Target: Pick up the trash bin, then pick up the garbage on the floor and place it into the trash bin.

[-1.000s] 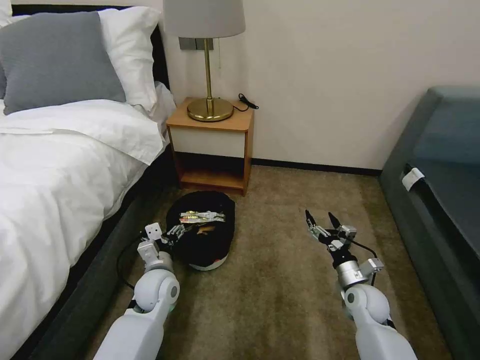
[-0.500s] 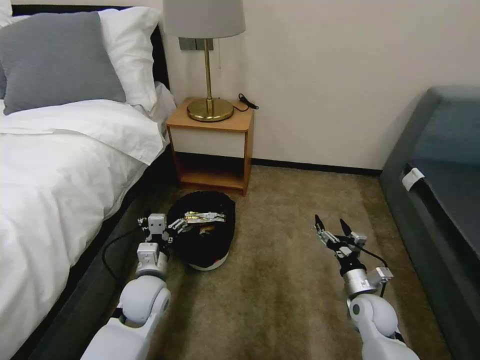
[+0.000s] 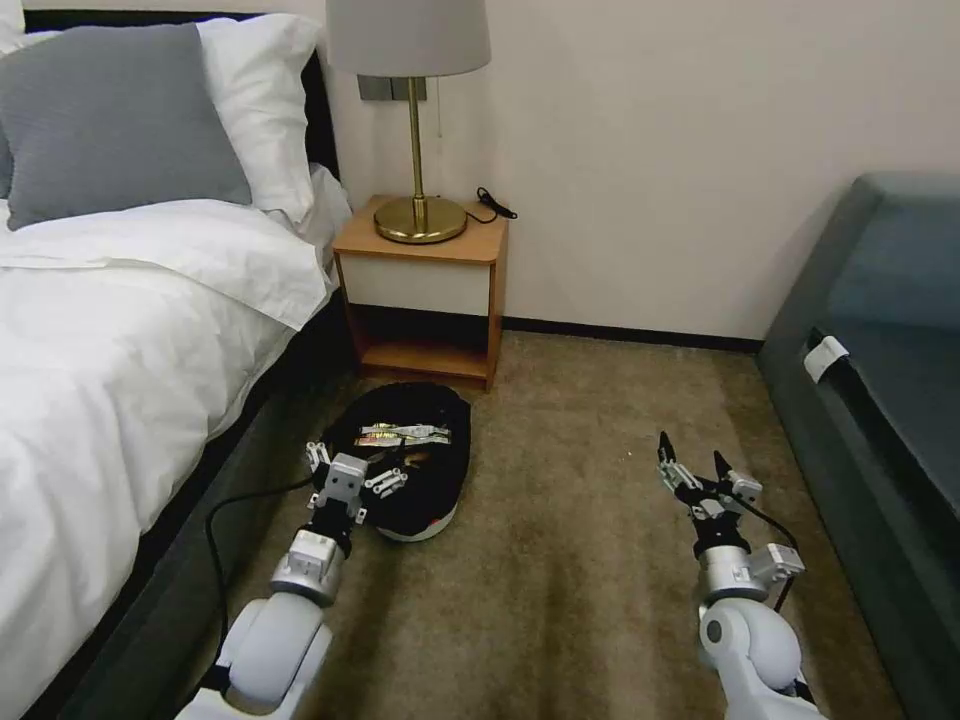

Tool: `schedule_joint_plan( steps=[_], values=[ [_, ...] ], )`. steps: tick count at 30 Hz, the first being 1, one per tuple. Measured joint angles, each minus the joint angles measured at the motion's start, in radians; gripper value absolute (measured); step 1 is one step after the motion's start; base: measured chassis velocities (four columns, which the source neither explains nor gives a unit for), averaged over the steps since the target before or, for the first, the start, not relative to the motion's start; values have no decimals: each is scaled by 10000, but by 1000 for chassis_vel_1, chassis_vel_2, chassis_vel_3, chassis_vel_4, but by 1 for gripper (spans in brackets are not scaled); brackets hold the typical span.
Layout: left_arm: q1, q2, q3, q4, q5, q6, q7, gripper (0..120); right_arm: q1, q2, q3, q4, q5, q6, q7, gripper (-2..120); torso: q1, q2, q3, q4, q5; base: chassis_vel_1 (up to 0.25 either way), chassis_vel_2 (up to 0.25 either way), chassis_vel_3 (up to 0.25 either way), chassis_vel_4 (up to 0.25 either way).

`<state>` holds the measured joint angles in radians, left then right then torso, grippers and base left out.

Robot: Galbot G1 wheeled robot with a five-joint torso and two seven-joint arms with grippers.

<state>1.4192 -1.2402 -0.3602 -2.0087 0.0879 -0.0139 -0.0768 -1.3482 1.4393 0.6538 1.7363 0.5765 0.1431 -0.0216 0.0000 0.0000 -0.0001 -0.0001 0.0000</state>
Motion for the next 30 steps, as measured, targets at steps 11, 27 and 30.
schedule_joint_plan(
  steps=[11,27,30],
  values=[
    [644,-646,-79,-244,477,-718,151,100,-39,558,466,238,559,-173,132,100,-1,0,0,1,0,0,0,0,0],
    [730,-707,-94,-260,631,-810,116,100,-178,589,502,199,741,-181,114,100,0,0,0,1,0,0,0,0,0],
    [727,-706,-93,-260,627,-809,112,100,-178,588,502,196,741,-181,112,100,0,0,0,1,0,0,0,0,0]
  ],
)
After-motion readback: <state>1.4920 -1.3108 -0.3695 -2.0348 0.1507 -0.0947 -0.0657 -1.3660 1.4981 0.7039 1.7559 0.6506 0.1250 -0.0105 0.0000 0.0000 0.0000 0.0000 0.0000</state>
